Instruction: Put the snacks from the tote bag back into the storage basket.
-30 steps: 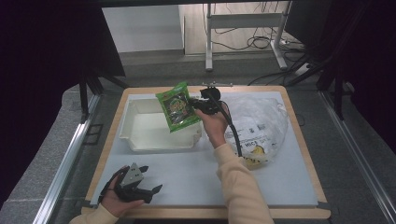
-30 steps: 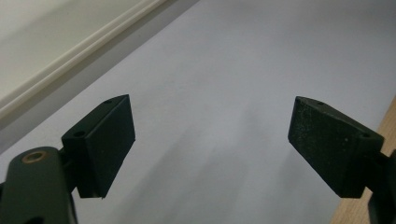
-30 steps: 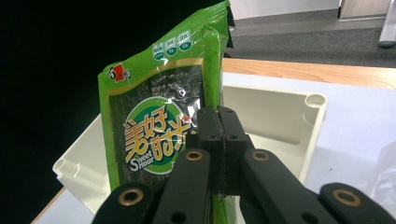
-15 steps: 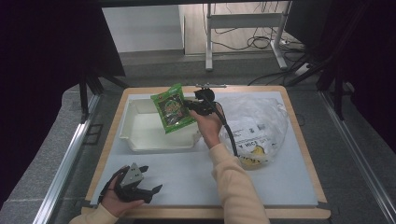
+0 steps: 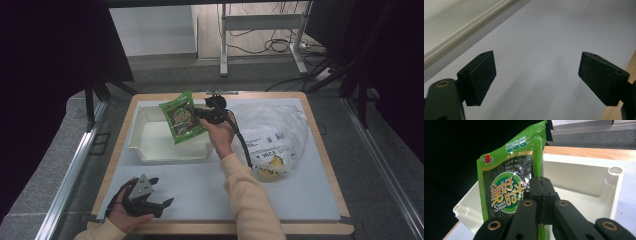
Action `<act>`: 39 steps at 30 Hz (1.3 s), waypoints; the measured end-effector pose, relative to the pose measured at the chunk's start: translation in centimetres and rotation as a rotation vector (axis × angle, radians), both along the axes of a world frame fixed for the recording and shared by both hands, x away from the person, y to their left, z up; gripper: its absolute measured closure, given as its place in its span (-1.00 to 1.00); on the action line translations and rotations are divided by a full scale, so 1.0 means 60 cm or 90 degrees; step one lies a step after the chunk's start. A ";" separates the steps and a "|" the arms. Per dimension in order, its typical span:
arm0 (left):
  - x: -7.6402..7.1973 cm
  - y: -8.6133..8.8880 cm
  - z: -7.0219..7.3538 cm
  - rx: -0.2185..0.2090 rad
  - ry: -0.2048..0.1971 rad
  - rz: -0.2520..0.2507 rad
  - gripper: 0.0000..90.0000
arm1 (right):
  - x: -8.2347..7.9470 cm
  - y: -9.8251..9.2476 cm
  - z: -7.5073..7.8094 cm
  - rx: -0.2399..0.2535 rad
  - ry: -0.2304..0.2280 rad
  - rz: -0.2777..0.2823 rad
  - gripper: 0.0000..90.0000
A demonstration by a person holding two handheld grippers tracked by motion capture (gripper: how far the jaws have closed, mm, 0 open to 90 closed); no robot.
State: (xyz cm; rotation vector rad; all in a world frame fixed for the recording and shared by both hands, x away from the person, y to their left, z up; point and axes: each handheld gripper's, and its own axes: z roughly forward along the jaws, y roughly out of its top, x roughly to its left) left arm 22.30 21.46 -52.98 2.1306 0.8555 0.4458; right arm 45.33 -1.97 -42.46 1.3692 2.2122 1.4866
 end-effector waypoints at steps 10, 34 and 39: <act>0.000 -0.001 0.001 0.000 -0.001 -0.001 -0.68 | 0.003 0.019 -0.009 0.017 0.012 0.005 1.00; -0.001 0.000 0.001 -0.006 -0.001 -0.001 -0.68 | 0.014 0.073 -0.048 0.009 0.037 -0.007 1.00; -0.001 0.000 0.002 -0.007 -0.003 -0.001 -0.68 | 0.014 0.085 -0.054 0.008 0.039 -0.007 1.00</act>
